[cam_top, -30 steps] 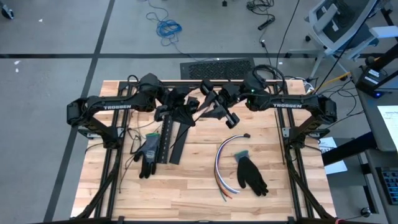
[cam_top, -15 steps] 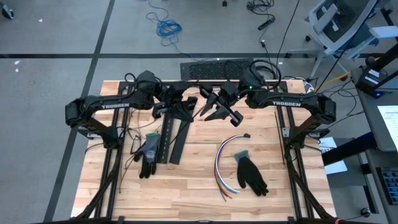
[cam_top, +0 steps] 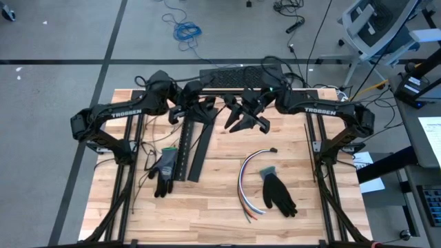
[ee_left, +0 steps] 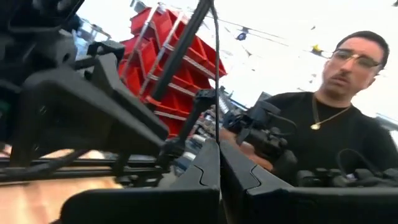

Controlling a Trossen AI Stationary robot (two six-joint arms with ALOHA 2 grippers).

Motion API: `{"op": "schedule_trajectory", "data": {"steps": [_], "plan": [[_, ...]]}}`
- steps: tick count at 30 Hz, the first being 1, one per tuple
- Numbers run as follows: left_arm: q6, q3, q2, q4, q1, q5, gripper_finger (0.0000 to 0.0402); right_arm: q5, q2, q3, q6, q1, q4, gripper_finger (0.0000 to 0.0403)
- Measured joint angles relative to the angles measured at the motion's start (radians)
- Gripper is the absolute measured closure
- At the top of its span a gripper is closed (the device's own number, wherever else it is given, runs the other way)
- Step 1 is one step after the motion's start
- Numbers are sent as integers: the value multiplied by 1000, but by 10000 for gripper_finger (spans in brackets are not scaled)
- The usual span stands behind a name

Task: Ziptie cables
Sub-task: Wrap the cable wires with the black ziptie

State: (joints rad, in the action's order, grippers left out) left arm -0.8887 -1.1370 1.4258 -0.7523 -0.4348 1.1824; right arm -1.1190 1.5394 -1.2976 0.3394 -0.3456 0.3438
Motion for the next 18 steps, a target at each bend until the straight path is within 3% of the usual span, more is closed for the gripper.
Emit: {"op": "schedule_trajectory", "data": {"steps": [6,10,13,18], "plan": [[271,0,0,165,-11,-8,401,60,-49,0,-215,-87,-449,314],[589,0,-22,432,-8,-137,401,204,-88,0,-321,-125,-653,314],[937,0,-69,704,-1,-379,402,304,-110,1,-313,-141,-713,314],[1449,0,-118,976,56,-1025,402,437,-136,1,-169,-155,-707,314]]}}
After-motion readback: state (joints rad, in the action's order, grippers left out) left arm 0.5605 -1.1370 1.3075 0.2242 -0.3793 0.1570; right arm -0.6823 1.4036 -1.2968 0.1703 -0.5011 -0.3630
